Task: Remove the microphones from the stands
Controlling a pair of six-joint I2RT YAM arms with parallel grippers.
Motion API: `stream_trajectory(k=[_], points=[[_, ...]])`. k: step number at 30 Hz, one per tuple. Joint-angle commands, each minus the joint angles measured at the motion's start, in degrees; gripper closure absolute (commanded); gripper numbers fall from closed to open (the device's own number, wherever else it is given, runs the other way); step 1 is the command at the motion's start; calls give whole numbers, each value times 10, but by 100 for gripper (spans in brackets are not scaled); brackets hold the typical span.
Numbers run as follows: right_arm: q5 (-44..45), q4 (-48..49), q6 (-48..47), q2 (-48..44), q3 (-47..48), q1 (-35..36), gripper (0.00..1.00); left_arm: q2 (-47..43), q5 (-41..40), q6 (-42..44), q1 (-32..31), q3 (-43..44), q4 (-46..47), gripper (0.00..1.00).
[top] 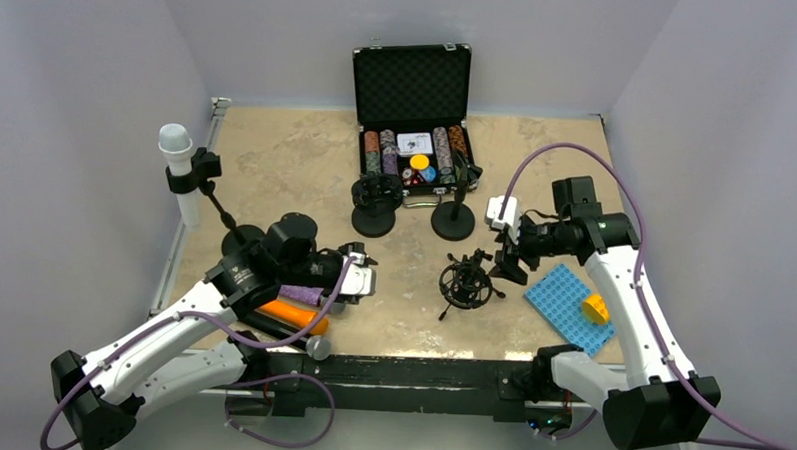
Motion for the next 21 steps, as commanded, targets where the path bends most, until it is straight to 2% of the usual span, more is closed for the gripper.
stream_trajectory(k=[1,4,8,13,21], points=[[52,-61,-46,-15,14,-13,22,-7,14,8,2,34,-10,42],[36,-86,-77,-33,34,-17,18,-4,17,6,2,35,-4,42],[30,-59,-94,-40,39,-17,18,-1,17,5,2,35,3,42],[0,-101,-167,22,85,-7,20,1,17,5,2,42,-4,42],[4,-95,-183,94,122,74,24,-2,29,2,7,42,-12,41]])
